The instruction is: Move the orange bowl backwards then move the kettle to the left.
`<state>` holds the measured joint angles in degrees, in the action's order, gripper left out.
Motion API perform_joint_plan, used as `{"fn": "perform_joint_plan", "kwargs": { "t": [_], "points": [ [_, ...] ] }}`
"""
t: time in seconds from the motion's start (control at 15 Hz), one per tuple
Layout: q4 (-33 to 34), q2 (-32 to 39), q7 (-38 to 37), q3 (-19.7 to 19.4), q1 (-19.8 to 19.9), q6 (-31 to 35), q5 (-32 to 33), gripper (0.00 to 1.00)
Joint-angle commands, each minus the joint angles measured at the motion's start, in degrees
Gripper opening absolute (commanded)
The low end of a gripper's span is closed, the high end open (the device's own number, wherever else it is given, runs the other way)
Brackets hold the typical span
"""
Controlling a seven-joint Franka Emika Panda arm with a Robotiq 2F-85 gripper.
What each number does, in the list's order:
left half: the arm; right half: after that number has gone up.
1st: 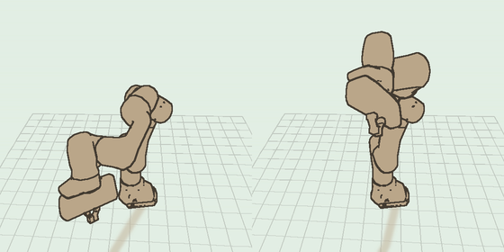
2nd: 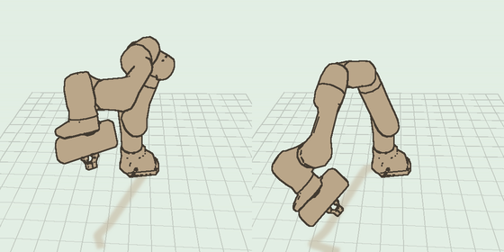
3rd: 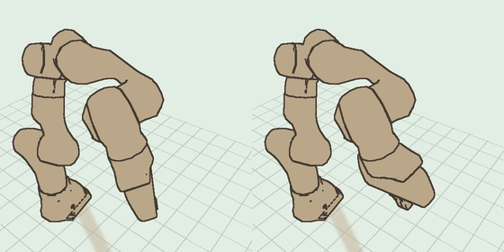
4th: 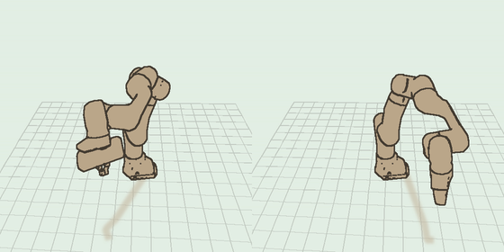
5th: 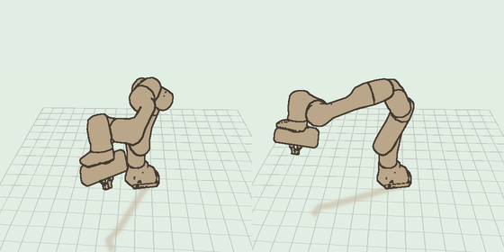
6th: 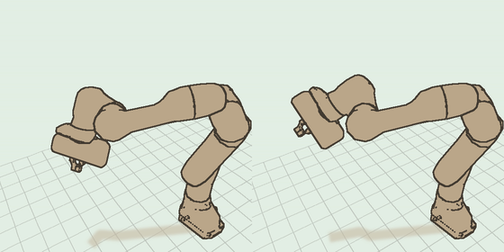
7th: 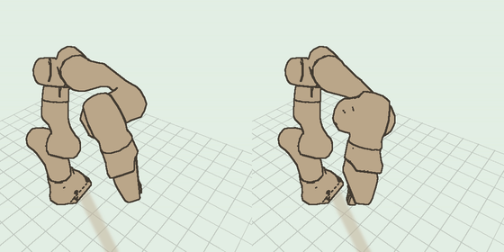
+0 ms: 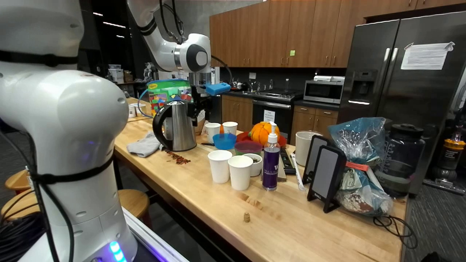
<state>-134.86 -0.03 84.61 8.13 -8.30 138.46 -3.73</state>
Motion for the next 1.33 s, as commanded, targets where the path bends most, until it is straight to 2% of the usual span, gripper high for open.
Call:
{"fn": "perform_joint_plan", "kwargs": {
  "t": [0.0,0.33,0.87,1.2,1.27],
  "points": [
    [-4.5,-8.3,-4.9,-0.7,0.6,-5.5,4.6,1.0],
    [-9.0,-17.0,-7.8,-1.2,-0.3,-14.5,7.9,1.0],
    [-20.6,-31.1,-18.1,-1.9,-0.6,-14.5,14.1,1.0],
    [-27.2,-39.6,-20.3,-3.9,-0.8,-14.7,16.5,1.0],
    [-24.1,-38.5,-19.9,-4.3,-0.5,-16.4,17.3,1.0]
  ]
}}
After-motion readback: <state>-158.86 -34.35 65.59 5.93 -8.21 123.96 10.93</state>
